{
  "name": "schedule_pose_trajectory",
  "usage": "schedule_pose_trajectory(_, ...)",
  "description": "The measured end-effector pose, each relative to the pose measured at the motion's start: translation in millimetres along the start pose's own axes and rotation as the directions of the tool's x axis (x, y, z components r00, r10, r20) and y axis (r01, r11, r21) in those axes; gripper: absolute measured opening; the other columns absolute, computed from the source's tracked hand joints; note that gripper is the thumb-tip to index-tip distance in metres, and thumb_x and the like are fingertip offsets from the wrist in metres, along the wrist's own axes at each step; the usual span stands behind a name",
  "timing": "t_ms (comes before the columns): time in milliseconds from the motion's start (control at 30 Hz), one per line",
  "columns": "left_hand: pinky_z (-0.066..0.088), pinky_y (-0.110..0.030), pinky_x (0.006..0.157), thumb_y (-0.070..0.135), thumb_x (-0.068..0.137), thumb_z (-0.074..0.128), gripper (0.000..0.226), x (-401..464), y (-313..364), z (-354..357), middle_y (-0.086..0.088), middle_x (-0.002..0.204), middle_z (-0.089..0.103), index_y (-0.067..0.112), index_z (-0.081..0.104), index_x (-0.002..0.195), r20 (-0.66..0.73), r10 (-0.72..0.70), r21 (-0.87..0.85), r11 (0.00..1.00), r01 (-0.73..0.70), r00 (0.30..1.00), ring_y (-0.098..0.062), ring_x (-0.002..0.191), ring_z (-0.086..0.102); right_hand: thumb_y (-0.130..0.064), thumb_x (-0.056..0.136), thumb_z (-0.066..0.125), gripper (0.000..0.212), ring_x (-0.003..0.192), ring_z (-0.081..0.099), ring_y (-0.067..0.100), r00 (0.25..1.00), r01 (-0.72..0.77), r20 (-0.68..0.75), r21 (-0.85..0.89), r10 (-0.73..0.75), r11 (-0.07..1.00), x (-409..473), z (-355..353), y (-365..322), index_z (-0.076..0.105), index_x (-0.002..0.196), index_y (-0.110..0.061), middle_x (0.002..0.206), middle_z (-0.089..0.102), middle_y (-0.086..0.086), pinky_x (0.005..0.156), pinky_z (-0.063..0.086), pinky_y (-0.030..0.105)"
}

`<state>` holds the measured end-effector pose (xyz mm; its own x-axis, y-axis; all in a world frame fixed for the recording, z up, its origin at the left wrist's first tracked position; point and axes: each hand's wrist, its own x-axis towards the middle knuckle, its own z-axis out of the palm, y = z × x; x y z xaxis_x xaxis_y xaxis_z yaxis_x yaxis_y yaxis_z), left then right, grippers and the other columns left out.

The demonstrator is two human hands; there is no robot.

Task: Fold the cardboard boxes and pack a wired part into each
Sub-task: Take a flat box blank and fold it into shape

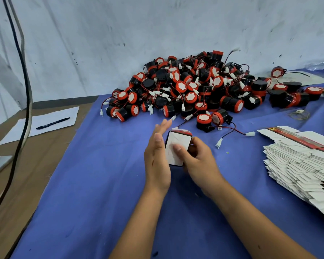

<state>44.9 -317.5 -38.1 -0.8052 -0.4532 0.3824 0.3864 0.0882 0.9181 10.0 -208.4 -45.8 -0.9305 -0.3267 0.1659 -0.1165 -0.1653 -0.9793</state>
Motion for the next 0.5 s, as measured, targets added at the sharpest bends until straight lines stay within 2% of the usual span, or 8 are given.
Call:
schedule_pose_trajectory(33,0.054,-0.042,0.103,0.061,0.101,0.028,0.052,1,0,0,0.013,0.144,0.062,0.041,0.062,0.136,-0.017,-0.021,0.008,1.000,0.021,1.000,-0.015,0.132,0.059,-0.030,0.097,0.070,0.026,0.065,0.064,0.011,0.999,-0.008,0.036,0.057,0.006,0.998,0,-1,0,0.064,0.121,-0.025,0.090,0.075,0.000,0.051,0.047,0.024)
schedule_pose_trajectory(100,0.058,-0.034,0.093,0.061,0.098,0.030,0.052,4,0,-2,0.020,0.131,0.068,0.041,0.060,0.136,-0.032,-0.090,-0.032,0.996,0.089,0.995,-0.007,0.119,0.067,-0.026,0.097,0.070,0.029,0.062,0.060,0.011,0.994,0.014,0.109,0.069,-0.021,0.998,-2,-2,-2,0.063,0.126,-0.026,0.093,0.075,0.001,0.050,0.049,0.028)
schedule_pose_trajectory(167,0.059,-0.042,0.093,0.060,0.097,0.031,0.056,7,-3,-6,0.009,0.127,0.073,0.033,0.063,0.135,-0.006,-0.139,-0.065,0.988,0.138,0.990,-0.015,0.115,0.070,-0.019,0.098,0.069,0.028,0.065,0.061,0.013,0.990,0.049,0.135,0.009,-0.050,0.999,-2,0,-1,0.063,0.125,-0.026,0.097,0.074,0.000,0.051,0.050,0.029)
schedule_pose_trajectory(233,0.057,-0.050,0.099,0.058,0.099,0.033,0.058,6,-4,-5,-0.002,0.128,0.072,0.025,0.065,0.134,0.017,-0.118,-0.057,0.991,0.119,0.993,-0.022,0.117,0.070,-0.014,0.100,0.065,0.025,0.062,0.060,0.013,0.993,0.063,0.100,-0.030,-0.060,0.998,-2,4,0,0.064,0.121,-0.026,0.092,0.073,-0.001,0.049,0.049,0.030)
schedule_pose_trajectory(300,0.054,-0.045,0.104,0.057,0.101,0.035,0.057,4,-6,0,-0.003,0.133,0.068,0.024,0.065,0.135,0.023,-0.048,0.027,0.999,0.047,0.999,-0.018,0.123,0.065,-0.007,0.100,0.057,0.022,0.055,0.055,0.012,0.997,0.074,0.043,-0.083,-0.071,0.994,-1,5,-1,0.066,0.111,-0.024,0.077,0.069,-0.004,0.048,0.046,0.028)
schedule_pose_trajectory(367,0.052,-0.038,0.105,0.054,0.103,0.035,0.052,3,-9,3,0.000,0.137,0.064,0.026,0.064,0.136,0.015,-0.003,0.102,0.995,0.001,1.000,-0.016,0.128,0.062,-0.005,0.099,0.055,0.023,0.055,0.052,0.011,0.998,0.060,0.034,-0.081,-0.057,0.995,1,0,-1,0.068,0.106,-0.022,0.073,0.065,-0.006,0.048,0.043,0.026)
schedule_pose_trajectory(433,0.056,-0.028,0.094,0.050,0.108,0.033,0.047,7,-12,2,0.002,0.127,0.071,0.025,0.066,0.130,-0.021,-0.034,0.060,0.998,0.036,0.999,-0.011,0.117,0.067,-0.014,0.098,0.063,0.019,0.059,0.051,0.012,0.993,0.007,0.116,0.044,-0.012,0.999,1,-7,-2,0.069,0.115,-0.021,0.083,0.069,-0.003,0.048,0.041,0.028)
schedule_pose_trajectory(500,0.054,-0.015,0.074,0.049,0.110,0.029,0.047,10,-13,-2,0.012,0.103,0.078,0.026,0.070,0.114,-0.088,-0.115,0.004,0.993,0.116,0.989,0.001,0.094,0.071,-0.020,0.093,0.069,0.028,0.064,0.051,0.011,0.976,-0.052,0.219,0.180,0.011,0.982,-1,-11,-5,0.069,0.121,-0.018,0.095,0.072,-0.001,0.050,0.039,0.025)
